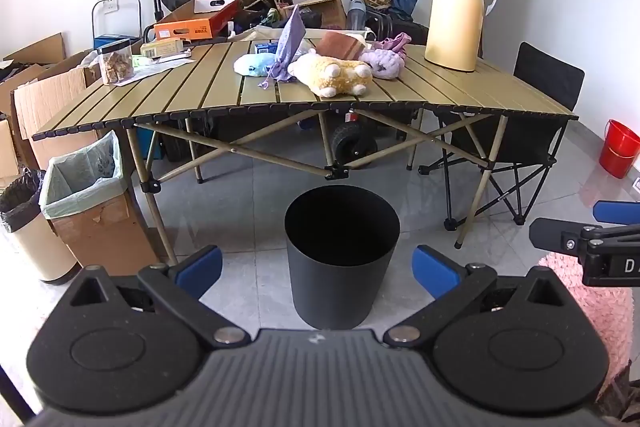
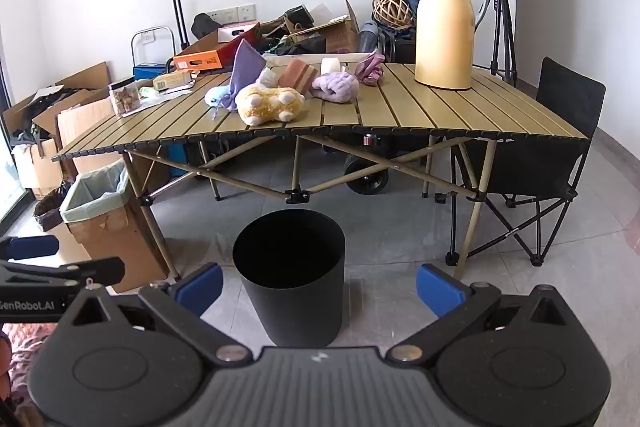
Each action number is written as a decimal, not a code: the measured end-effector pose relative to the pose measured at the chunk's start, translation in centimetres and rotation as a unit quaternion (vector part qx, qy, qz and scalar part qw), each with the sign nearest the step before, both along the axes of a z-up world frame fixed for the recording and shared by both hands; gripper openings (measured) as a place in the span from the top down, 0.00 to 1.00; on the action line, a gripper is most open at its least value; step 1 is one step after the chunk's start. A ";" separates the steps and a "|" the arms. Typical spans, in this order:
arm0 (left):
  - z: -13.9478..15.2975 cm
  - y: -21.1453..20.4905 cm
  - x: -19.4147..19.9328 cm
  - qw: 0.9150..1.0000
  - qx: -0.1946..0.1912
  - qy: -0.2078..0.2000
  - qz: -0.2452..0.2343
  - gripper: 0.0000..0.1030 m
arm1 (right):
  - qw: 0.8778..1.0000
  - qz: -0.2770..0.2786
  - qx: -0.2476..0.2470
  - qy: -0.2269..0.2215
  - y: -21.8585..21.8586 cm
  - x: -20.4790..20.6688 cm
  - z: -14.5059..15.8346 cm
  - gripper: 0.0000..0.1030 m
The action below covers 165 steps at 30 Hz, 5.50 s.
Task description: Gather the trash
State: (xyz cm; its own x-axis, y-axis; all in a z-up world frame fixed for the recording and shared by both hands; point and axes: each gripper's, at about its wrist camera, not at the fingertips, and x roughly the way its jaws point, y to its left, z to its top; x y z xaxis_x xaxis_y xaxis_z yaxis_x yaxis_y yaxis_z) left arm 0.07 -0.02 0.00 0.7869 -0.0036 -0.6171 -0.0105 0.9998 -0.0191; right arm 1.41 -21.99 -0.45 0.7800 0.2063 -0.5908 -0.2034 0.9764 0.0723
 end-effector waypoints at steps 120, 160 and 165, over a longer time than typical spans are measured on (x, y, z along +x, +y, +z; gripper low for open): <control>0.7 2.2 4.2 1.000 -0.008 -0.024 0.007 0.00 | 1.000 0.019 -0.012 -0.010 2.1 4.9 -0.6 0.00; 2.2 10.6 25.7 0.984 -0.030 -0.114 0.134 0.00 | 0.991 0.056 0.054 -0.112 10.1 29.4 -1.4 0.00; 1.1 11.1 27.7 0.985 -0.017 -0.102 0.135 0.00 | 0.989 0.063 0.063 -0.114 11.4 31.7 -2.0 0.00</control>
State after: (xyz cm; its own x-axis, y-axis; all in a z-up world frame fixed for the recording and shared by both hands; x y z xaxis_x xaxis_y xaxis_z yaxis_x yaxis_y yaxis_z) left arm 27.73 11.04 1.06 0.8698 0.2056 -0.4486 -0.2687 0.9598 -0.0811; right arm 33.09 -10.60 -2.48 0.8535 0.3717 -0.3652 -0.3486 0.9282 0.1298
